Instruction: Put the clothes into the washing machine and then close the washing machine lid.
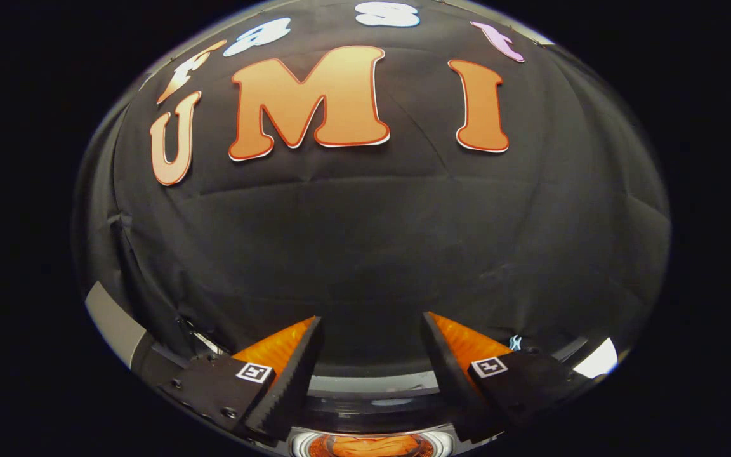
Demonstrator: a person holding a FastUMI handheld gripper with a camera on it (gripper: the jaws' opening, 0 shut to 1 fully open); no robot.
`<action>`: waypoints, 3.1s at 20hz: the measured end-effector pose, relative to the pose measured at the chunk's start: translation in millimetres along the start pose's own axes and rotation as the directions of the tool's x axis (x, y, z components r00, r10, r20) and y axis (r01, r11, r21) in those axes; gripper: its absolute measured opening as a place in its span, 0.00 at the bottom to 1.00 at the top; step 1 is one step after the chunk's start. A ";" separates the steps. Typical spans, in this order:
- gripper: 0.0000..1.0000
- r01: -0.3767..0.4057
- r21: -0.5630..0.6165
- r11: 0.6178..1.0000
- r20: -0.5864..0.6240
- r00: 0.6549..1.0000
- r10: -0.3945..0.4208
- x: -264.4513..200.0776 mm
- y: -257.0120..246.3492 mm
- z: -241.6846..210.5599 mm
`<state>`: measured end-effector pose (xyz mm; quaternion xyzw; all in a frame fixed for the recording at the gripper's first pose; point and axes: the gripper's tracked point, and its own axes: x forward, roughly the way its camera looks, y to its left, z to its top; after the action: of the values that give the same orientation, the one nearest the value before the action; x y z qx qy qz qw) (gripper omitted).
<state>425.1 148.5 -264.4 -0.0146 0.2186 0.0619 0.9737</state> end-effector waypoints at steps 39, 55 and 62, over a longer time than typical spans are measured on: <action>1.00 -0.022 -0.017 1.000 -0.033 0.999 0.021 -127.7 -3.0 -99.5; 1.00 -0.067 -0.006 0.998 -0.091 0.994 0.067 -156.3 18.2 -147.5; 1.00 -0.083 0.000 0.997 0.016 0.996 0.083 -197.0 18.0 -85.4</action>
<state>209.9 139.1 -257.4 -0.0045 0.2113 0.1021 0.9721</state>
